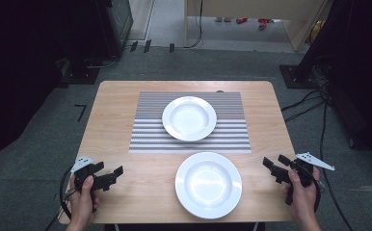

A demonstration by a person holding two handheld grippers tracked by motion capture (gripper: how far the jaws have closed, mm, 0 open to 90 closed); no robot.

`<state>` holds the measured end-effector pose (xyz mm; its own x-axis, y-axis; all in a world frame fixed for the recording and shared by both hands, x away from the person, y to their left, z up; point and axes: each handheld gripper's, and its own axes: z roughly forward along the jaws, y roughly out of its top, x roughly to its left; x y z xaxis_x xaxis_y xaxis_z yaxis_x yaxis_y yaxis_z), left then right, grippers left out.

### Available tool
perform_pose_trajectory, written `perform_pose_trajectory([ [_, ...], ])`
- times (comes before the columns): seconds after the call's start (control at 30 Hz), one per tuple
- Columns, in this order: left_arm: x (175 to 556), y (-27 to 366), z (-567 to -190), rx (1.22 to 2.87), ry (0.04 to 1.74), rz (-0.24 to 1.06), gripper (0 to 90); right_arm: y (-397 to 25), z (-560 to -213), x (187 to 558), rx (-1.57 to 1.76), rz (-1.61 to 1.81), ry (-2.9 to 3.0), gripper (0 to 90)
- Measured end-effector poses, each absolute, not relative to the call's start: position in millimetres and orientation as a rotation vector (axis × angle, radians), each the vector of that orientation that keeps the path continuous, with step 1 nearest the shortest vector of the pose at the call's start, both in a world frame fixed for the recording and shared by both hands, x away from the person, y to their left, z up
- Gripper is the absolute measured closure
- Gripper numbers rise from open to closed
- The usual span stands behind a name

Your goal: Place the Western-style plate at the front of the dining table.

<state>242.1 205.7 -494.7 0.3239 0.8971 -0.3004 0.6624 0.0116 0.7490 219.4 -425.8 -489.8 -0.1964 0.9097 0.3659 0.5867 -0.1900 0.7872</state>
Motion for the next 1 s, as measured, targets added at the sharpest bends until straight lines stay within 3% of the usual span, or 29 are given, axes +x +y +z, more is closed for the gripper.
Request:
perform_pose_trajectory([
  [1.0, 215, 238, -514, 1.778, 1.502, 0.472, 10.6, -459, -523, 186, 1.827, 1.091, 1.734, 21.1],
])
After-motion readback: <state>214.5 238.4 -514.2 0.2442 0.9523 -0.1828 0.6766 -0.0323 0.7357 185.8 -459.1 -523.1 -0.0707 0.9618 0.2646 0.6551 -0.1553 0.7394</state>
